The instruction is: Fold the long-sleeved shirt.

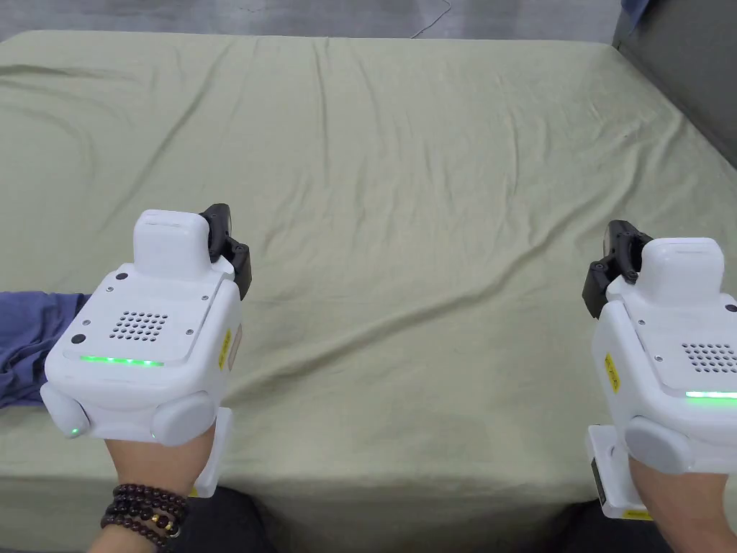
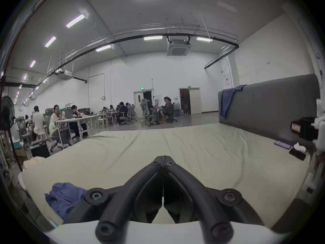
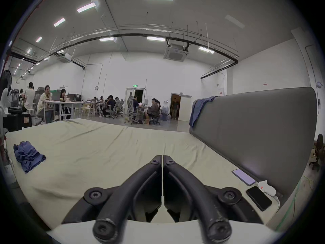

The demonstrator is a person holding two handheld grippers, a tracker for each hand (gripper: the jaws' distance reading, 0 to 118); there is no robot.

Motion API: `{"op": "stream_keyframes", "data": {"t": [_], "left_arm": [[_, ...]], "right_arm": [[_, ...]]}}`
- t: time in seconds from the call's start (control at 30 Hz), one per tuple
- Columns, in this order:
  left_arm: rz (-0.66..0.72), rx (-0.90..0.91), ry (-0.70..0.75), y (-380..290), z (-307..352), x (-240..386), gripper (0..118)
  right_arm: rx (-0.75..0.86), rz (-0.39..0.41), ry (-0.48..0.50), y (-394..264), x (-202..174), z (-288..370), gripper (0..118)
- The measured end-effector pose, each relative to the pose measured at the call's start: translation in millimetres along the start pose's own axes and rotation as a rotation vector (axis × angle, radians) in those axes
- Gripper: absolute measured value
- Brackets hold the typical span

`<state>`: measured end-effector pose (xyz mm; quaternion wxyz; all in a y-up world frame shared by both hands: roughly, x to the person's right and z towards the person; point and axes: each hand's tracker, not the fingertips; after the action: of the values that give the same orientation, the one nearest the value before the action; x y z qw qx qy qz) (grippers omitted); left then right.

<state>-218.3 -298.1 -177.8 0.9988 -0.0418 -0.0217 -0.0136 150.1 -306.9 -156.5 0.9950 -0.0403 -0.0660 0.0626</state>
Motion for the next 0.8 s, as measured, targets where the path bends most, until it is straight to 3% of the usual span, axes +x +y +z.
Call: {"op": "stream_keyframes", "data": {"t": [0.07,0.1,0.13,0.2,0.23,0.27,0.4,0.67,0.8], "left_arm": [[-0.027,0.013,-0.001,1.1,0.2,-0.1,2],[-0.046,0.020,0.002,-0.5,0.3,1.1,12],[-0.072,0.032,0.016,-1.9,0.3,3.3,37],[-0.081,0.031,0.042,-4.8,-1.5,3.7,103],[-0.064,0.017,0.038,-5.5,-4.1,1.7,117],[-0.027,0.113,0.035,-4.8,5.0,0.8,118],[0.030,0.135,0.023,-5.9,2.2,-4.0,118],[0.066,0.014,-0.051,-11.3,-8.8,-12.9,118],[-0.048,0.103,0.068,-14.6,-1.4,-7.3,118]], "right_arm": [[-0.006,-0.007,0.009,-1.6,0.2,-1.2,0],[-0.008,-0.007,0.012,-3.1,0.3,-1.8,9],[-0.009,-0.008,0.027,-4.5,1.5,-2.2,42],[-0.027,-0.002,0.040,-6.1,1.5,-5.6,103],[-0.030,0.000,0.033,-7.7,1.7,-6.6,118],[-0.011,-0.009,0.029,-10.1,3.5,-3.4,118],[0.037,-0.046,0.063,-4.6,12.6,-3.0,118],[0.025,-0.029,0.036,-6.6,9.3,-4.2,118],[0.032,-0.064,0.056,-4.9,10.4,-1.3,118]]}}
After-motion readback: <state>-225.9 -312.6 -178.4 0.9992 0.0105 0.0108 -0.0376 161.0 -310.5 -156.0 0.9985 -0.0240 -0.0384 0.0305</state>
